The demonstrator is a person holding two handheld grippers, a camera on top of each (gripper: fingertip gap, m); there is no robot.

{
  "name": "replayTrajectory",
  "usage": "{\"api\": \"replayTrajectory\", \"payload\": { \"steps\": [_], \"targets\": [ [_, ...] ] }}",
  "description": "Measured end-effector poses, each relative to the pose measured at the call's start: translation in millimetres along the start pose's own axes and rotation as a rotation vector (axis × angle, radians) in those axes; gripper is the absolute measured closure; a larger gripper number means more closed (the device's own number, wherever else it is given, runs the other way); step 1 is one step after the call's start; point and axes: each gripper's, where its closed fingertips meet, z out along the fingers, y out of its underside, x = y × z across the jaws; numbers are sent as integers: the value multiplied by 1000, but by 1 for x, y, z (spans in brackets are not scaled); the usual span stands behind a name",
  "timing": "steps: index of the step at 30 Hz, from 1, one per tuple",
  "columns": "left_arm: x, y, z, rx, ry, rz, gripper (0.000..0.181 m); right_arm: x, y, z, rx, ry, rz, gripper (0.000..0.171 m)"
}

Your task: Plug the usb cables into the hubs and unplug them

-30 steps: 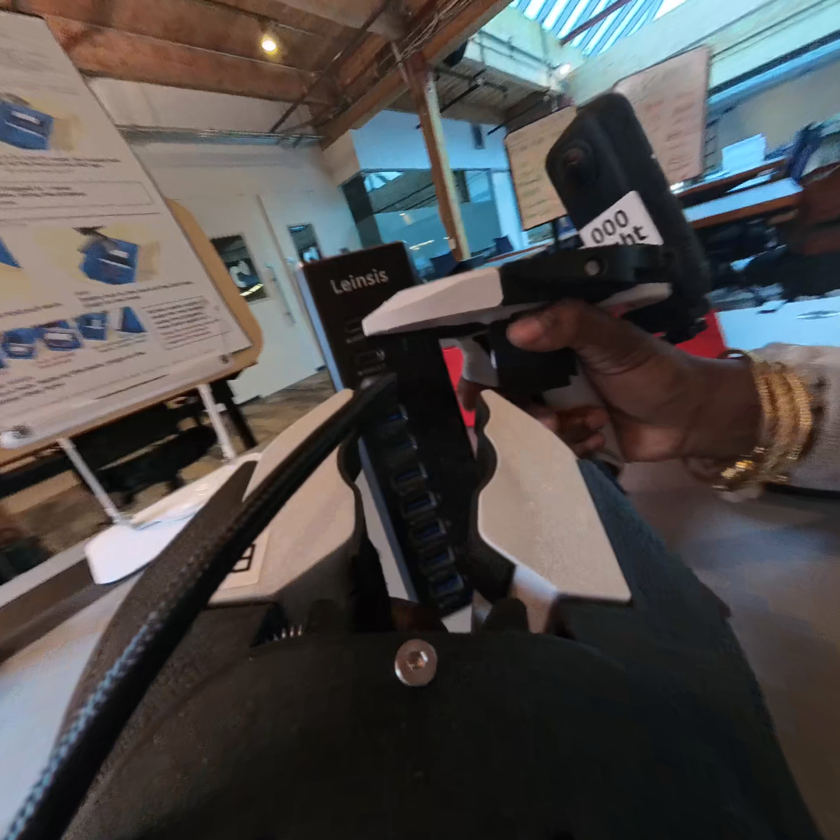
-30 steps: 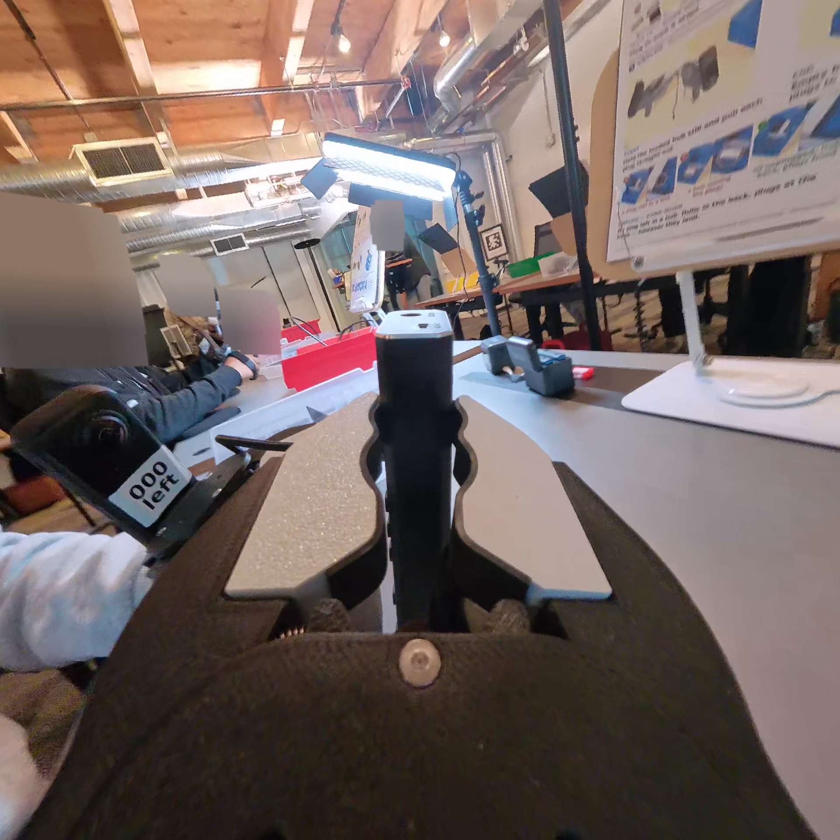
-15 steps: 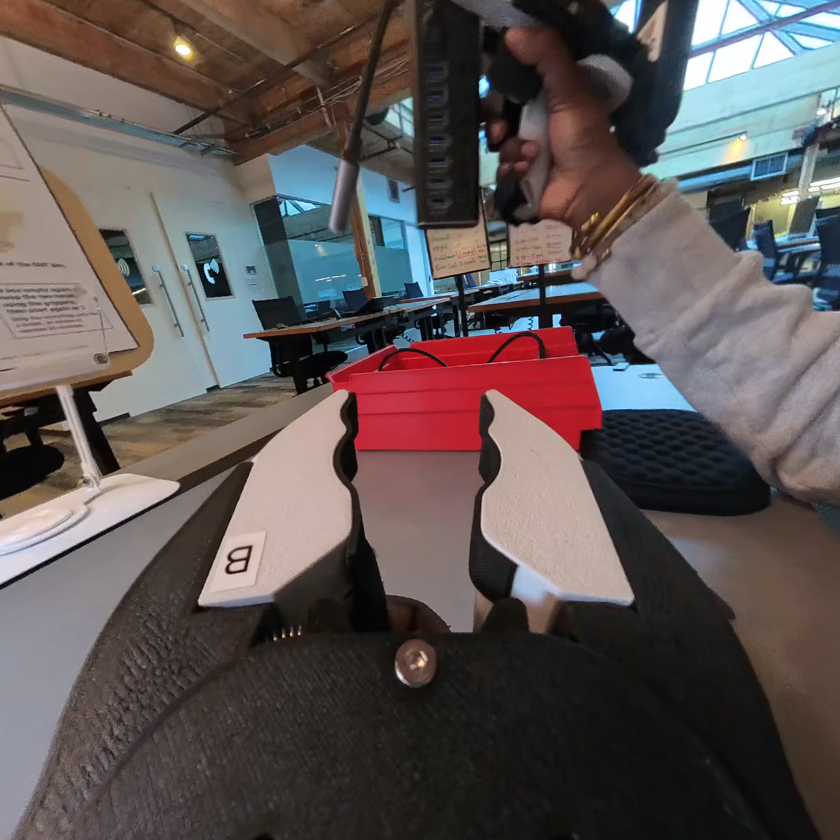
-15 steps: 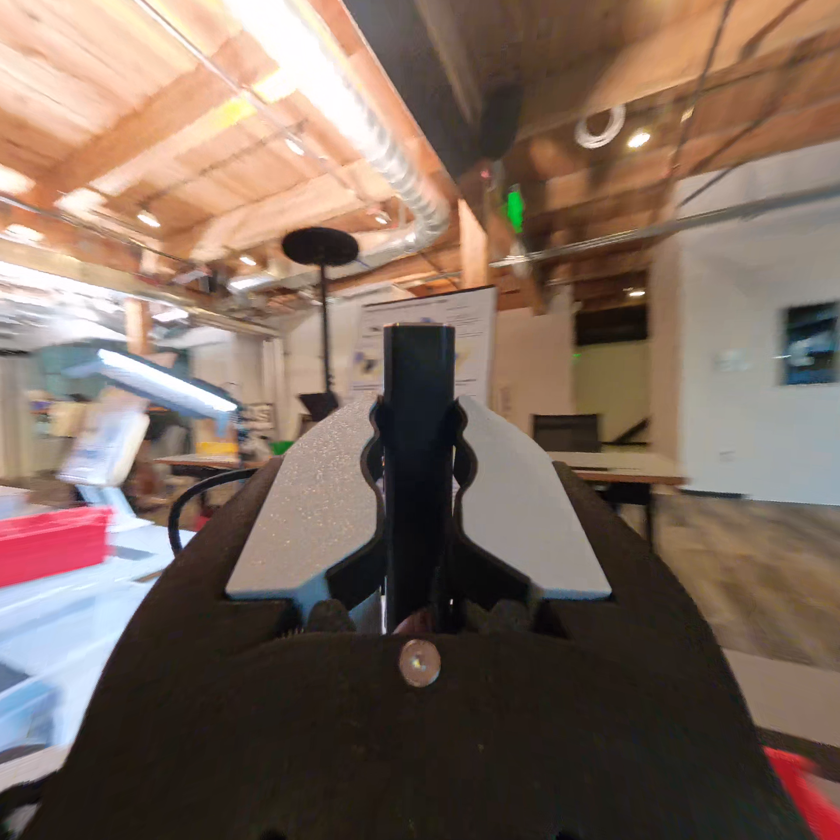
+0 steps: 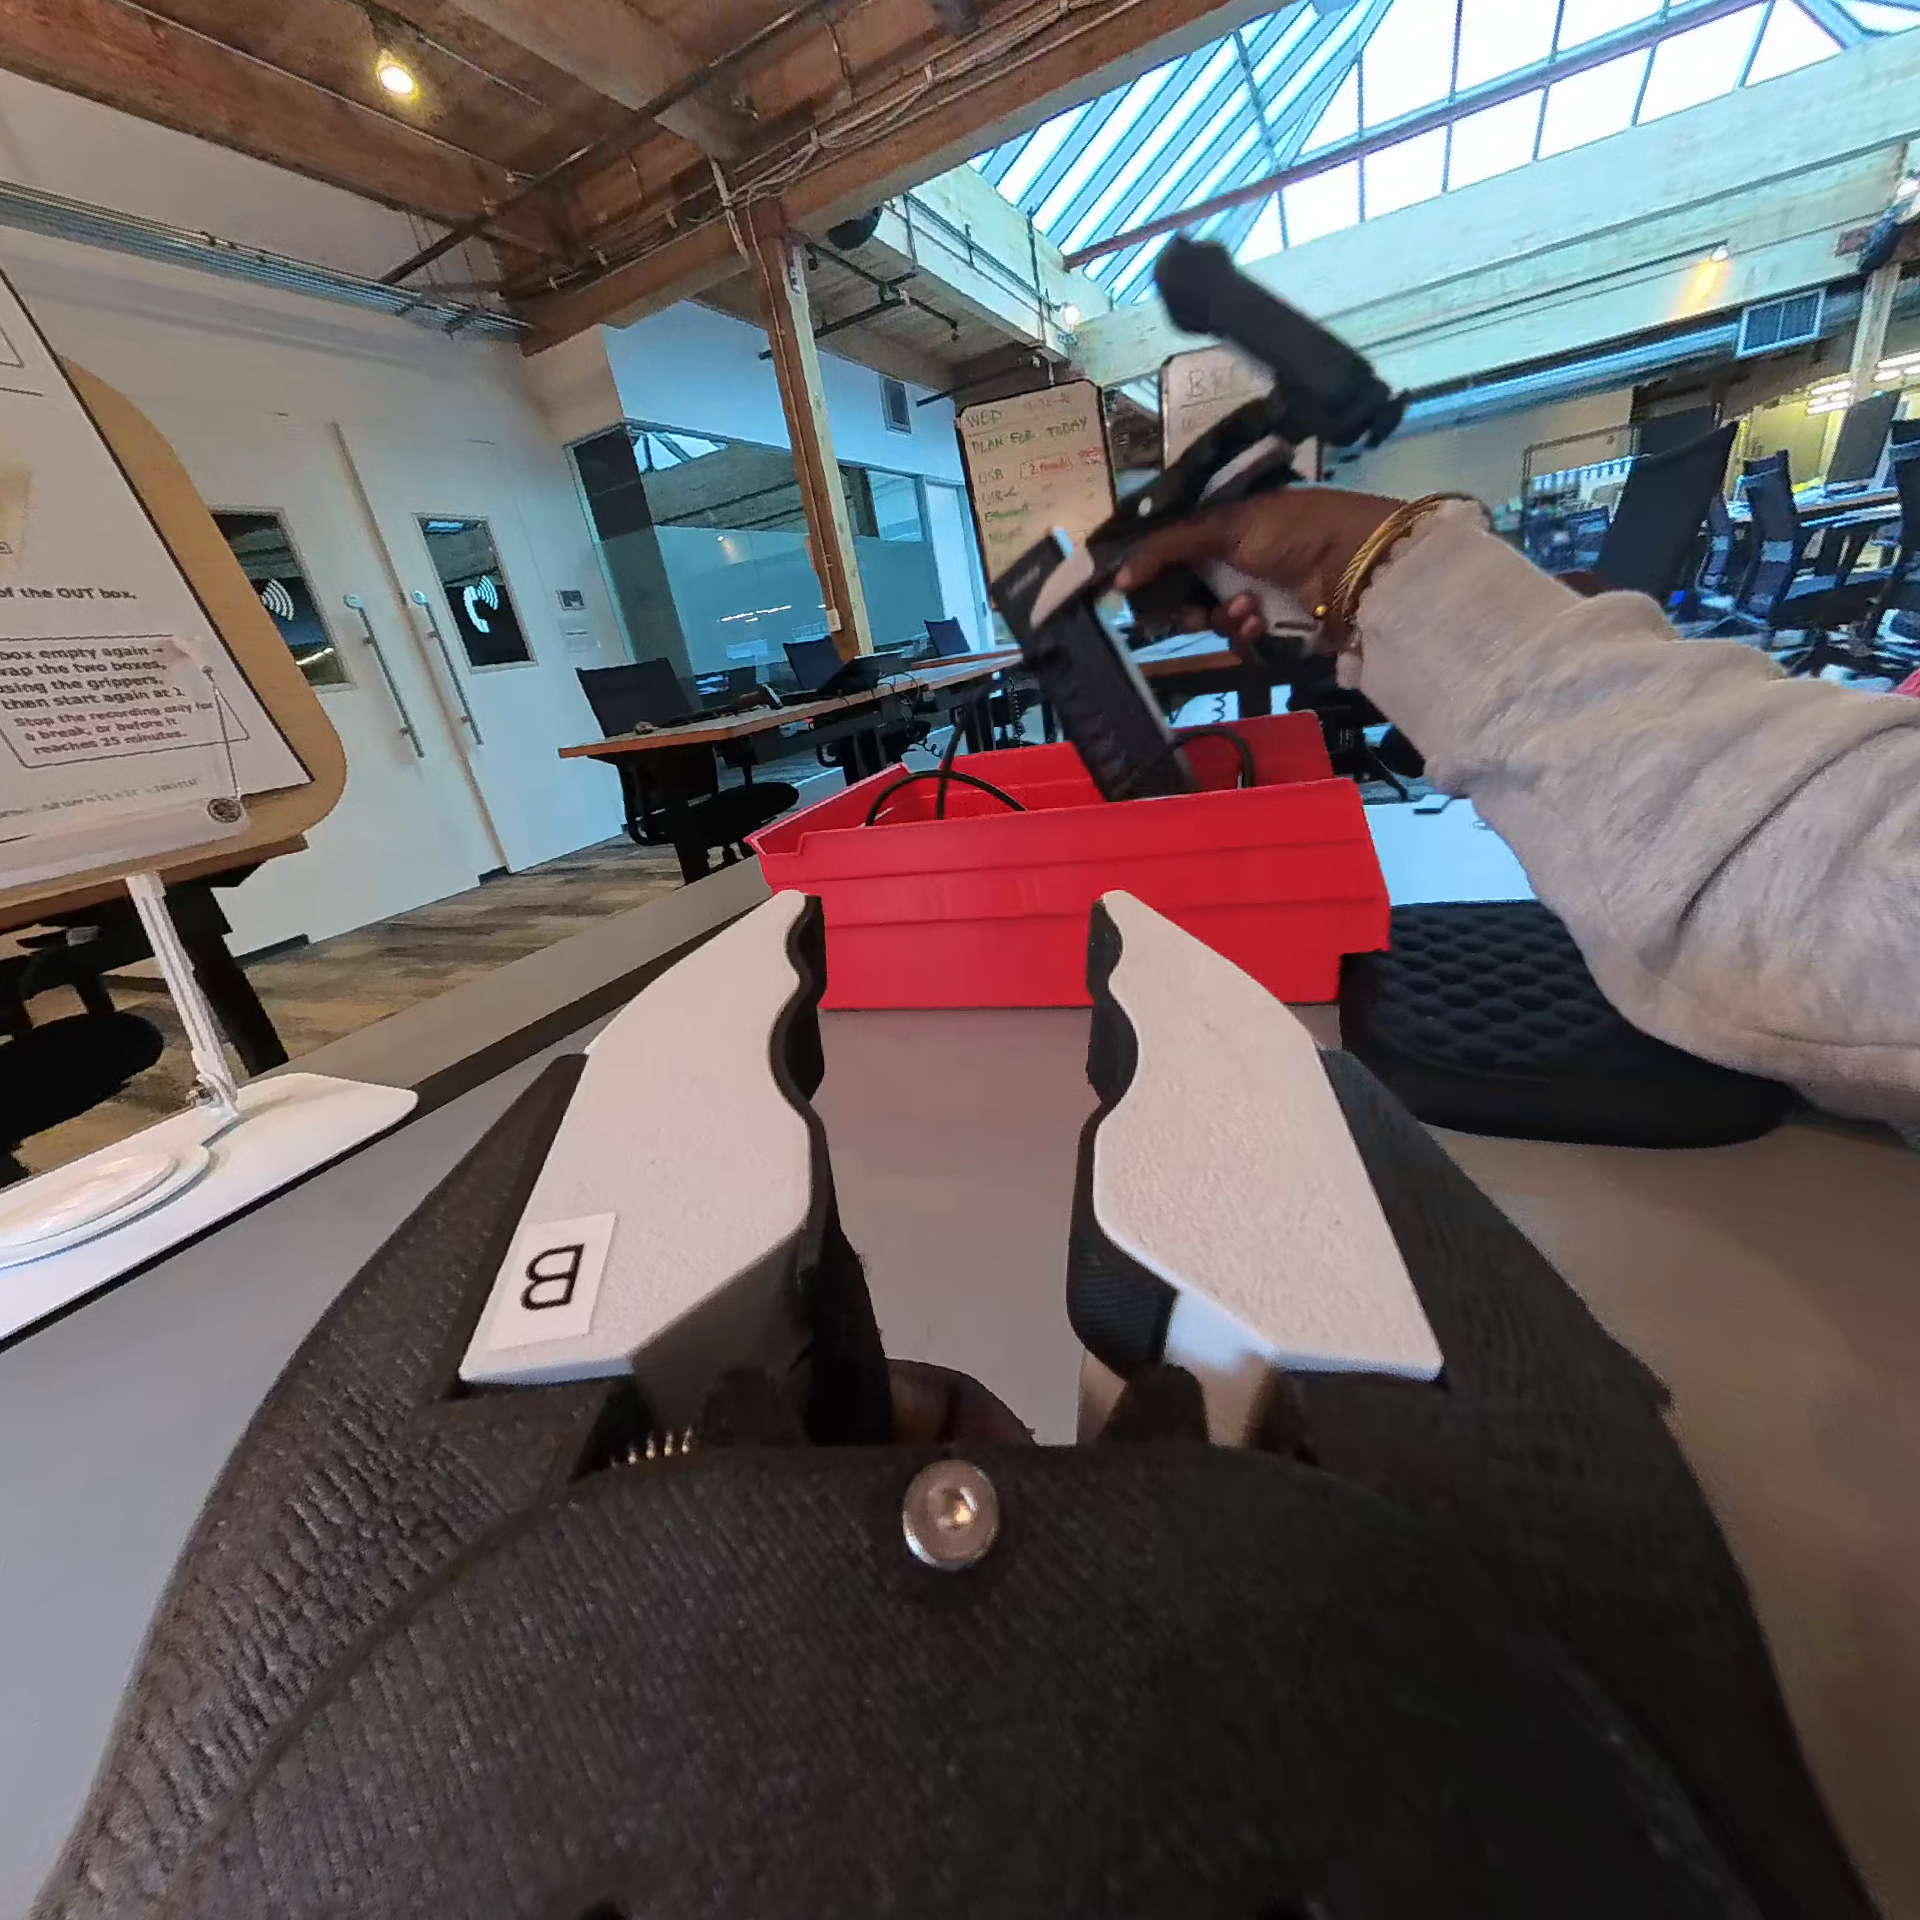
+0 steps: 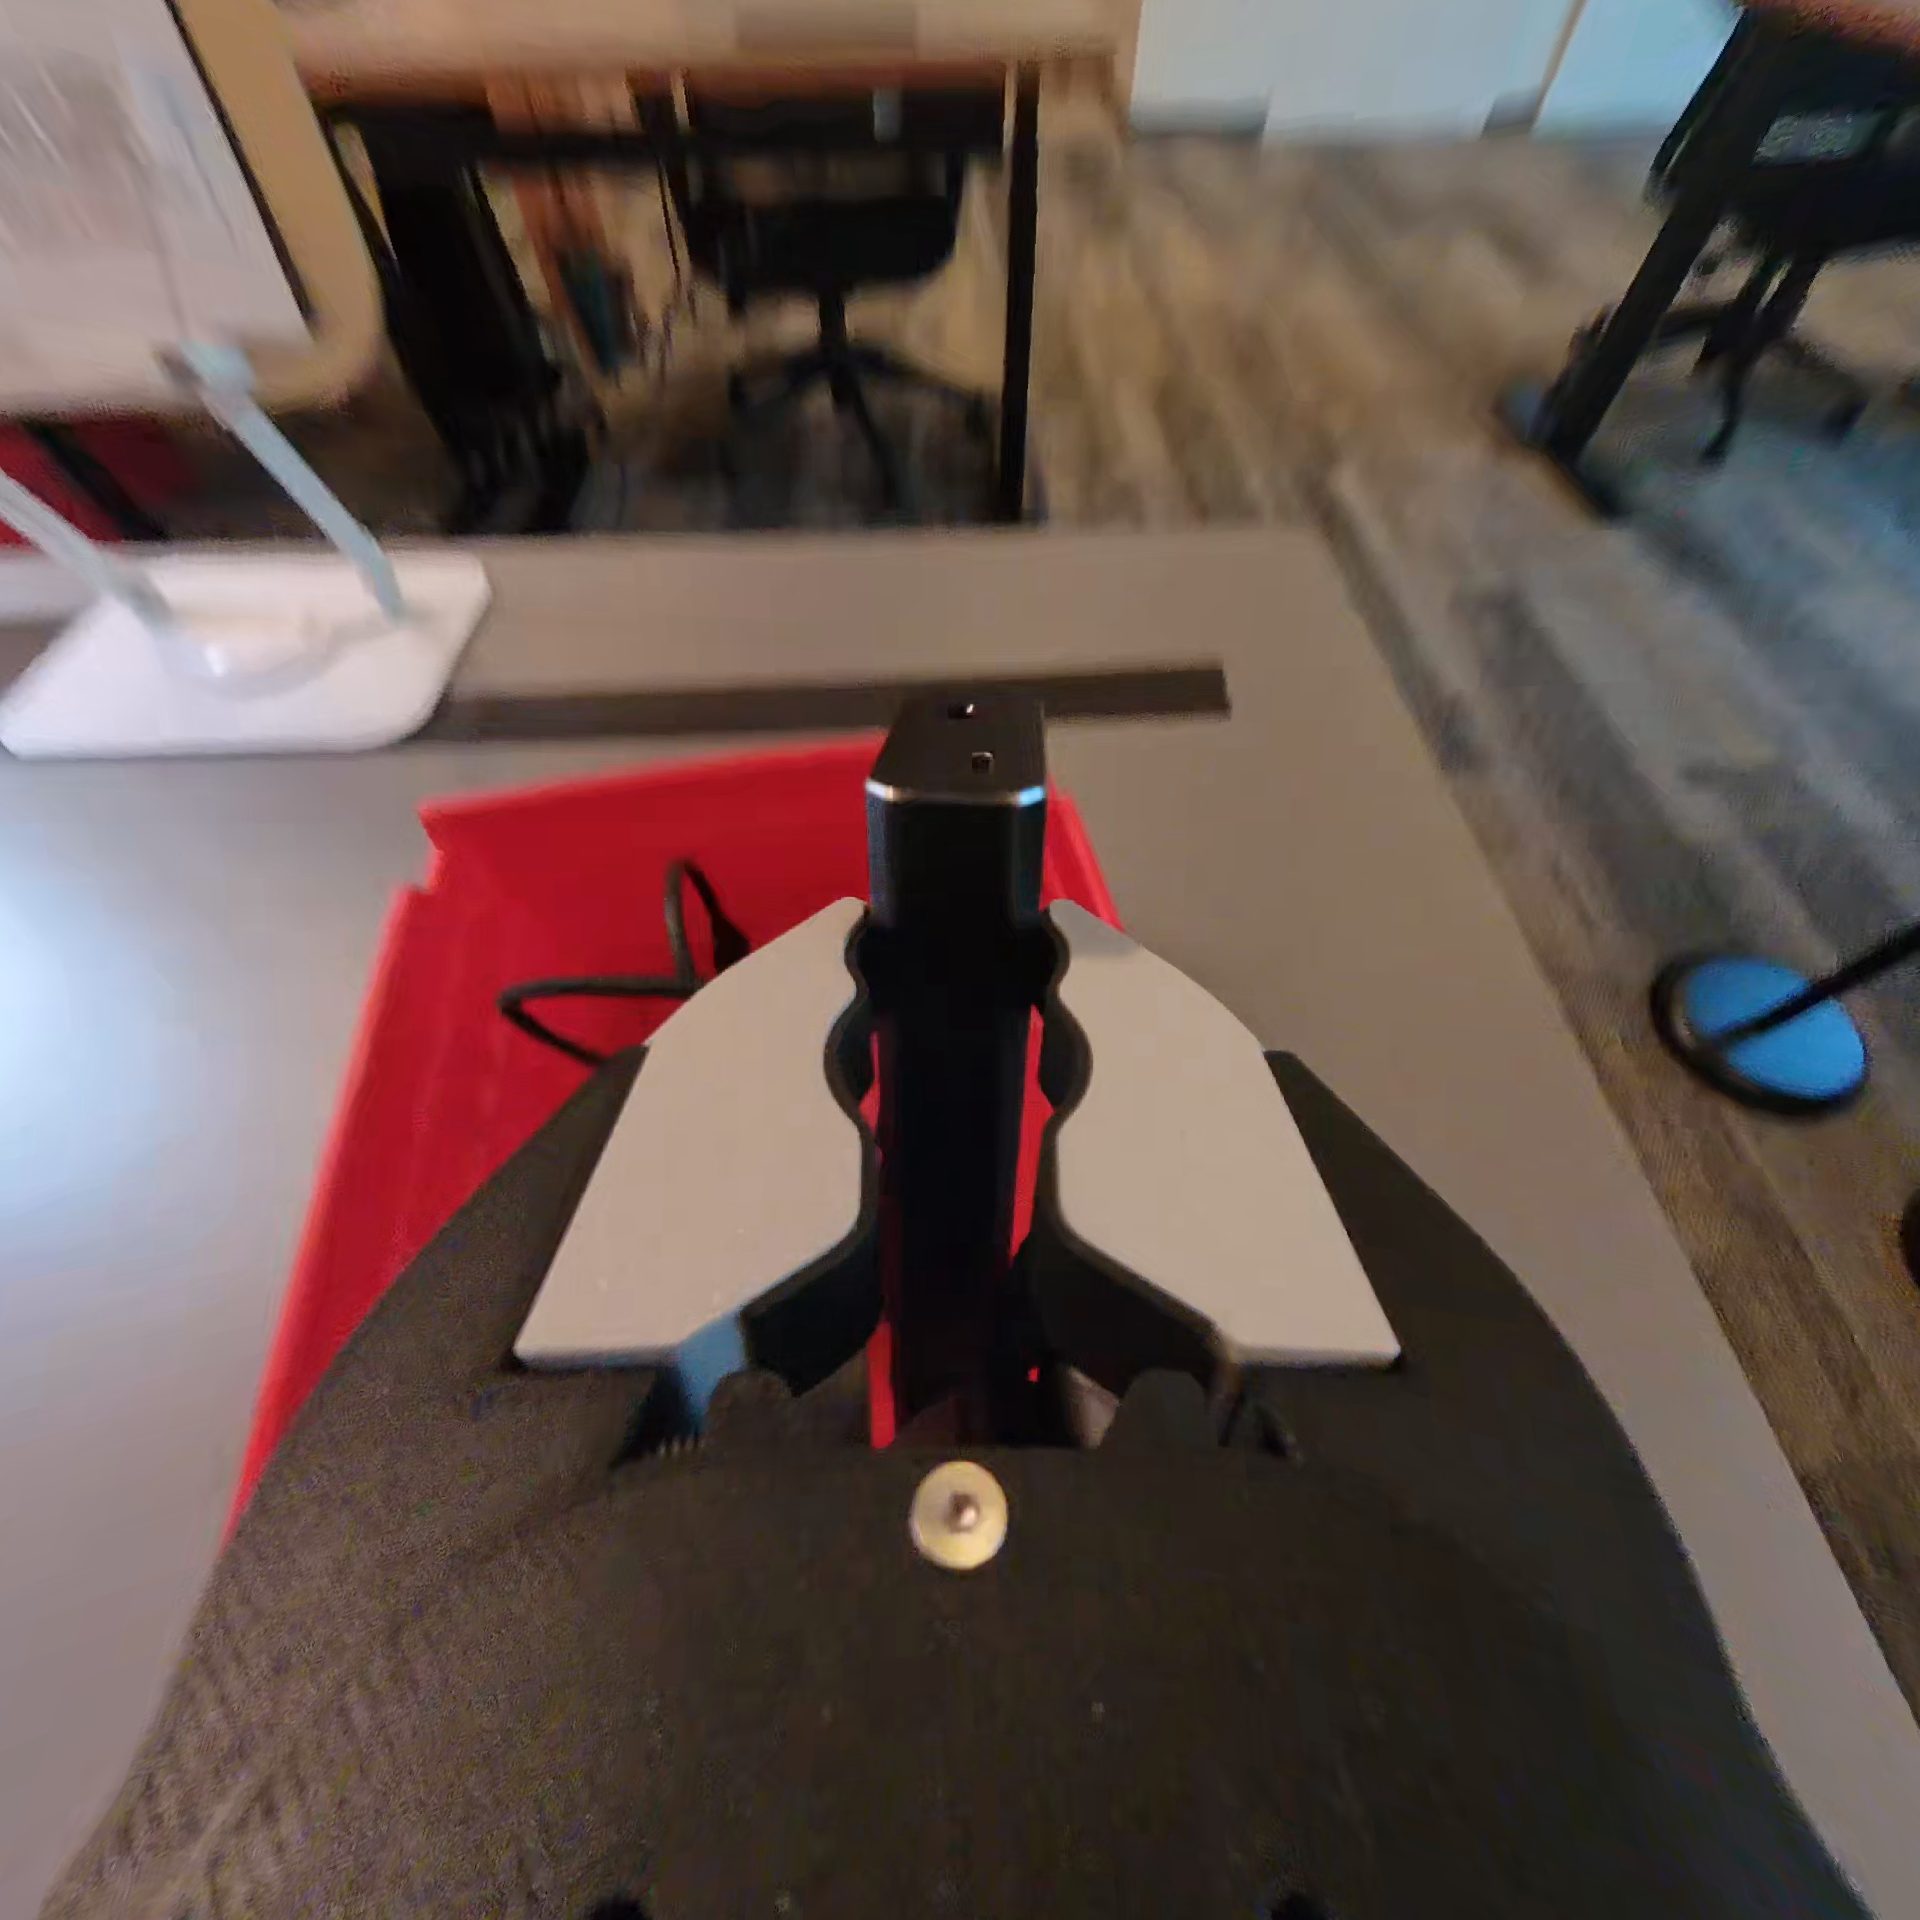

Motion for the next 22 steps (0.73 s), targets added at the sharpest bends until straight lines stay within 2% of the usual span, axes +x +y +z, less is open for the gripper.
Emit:
{"api": "replayTrajectory", "payload": {
  "steps": [3, 5, 9, 12, 13, 14, 17, 22],
  "targets": [
    [-1, 0, 0, -1, -5, 5, 133, 0, 40, 29, -203, 18, -51, 142],
    [-2, -2, -1, 5, -7, 5, 133, -6, 38, 40, -164, -10, -8, 142],
    [-2, -4, -1, 10, -4, -4, 134, -19, 32, 38, -147, -119, 118, 140],
    [0, -4, 0, 5, 3, -4, 134, -28, 7, 28, -6, -247, 267, 138],
    [0, -4, 0, 3, 4, -1, 134, -35, -8, 19, 78, -337, 328, 139],
    [0, -3, 0, 2, 4, 2, 134, -45, -26, 5, 180, -466, 390, 151],
    [0, -3, 0, -2, 5, 7, 134, -65, -80, -56, 488, -877, 578, 158],
    [1, -2, 1, -8, 7, 22, 134, -91, -108, -122, 659, -1211, 557, 161]
  ]
}}
